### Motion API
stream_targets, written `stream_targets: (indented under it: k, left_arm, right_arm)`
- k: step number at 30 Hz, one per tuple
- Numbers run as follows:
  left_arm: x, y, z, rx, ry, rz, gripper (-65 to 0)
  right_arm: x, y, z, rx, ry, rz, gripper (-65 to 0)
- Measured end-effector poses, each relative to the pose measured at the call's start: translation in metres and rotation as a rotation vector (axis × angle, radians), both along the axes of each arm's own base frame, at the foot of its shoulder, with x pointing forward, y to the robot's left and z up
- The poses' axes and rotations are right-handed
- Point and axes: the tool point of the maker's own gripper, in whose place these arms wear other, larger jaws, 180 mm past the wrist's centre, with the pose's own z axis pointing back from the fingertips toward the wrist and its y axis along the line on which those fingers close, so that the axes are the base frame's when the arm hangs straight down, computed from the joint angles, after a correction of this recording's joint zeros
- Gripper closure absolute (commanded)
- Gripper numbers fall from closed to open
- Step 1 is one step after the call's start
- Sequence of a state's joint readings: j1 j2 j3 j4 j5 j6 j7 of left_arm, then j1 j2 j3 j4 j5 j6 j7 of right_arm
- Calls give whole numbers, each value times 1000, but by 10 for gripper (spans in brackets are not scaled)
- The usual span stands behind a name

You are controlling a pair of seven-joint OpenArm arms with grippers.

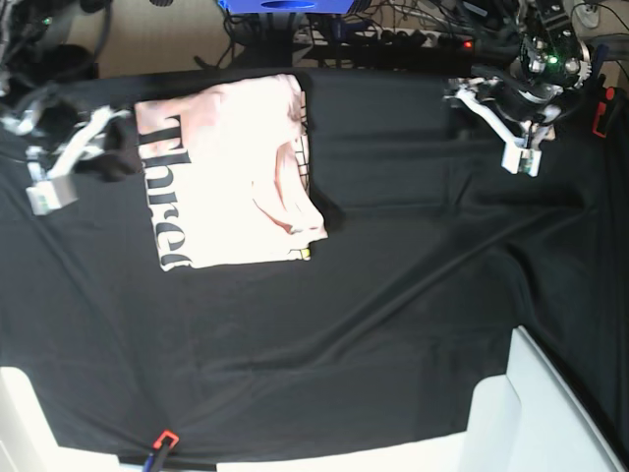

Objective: Fold the T-shirt properly
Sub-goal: 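Move the right gripper aside and lower the left gripper to the shirt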

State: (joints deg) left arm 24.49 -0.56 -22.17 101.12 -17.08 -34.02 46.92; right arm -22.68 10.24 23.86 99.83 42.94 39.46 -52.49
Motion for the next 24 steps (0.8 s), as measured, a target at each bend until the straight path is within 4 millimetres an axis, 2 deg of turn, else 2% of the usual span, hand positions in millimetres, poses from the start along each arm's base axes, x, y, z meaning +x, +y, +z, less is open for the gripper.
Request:
stream_targets:
  k: [2, 4, 8, 9, 12, 16, 20, 24]
  left_arm:
    - [6, -23, 3, -60, -19, -87, -650]
    - [13, -50, 9, -150, -60, -144, -650]
    - [15, -73, 7, -256, -63, -167, -650]
    - [18, -86, 9, -290, -72, -205, -650]
    - [31, -118, 13, -385, -96, -255, -650]
    - [35, -153, 12, -469, -88, -321, -650]
    - [40, -171, -5, -521, -41, -322, -650]
    - [37, -172, -29, -550, 26, -283, -650]
  right_arm:
    - [-1, -17, 0, -35, 4, -34, -315]
    - [-5, -35, -3, -96, 19, -68, -342]
    - [-15, -68, -17, -274, 92, -92, -340]
    - [-17, -73, -19, -303, 107, -93, -340]
    - [-12, -70, -19, -305, 74, -106, -340]
    - [-17, -72, -22, -341, 73, -99, -340]
    - [-20, -71, -25, -337, 82, -104, -340]
    - [-20, -70, -24, -331, 78, -106, -340]
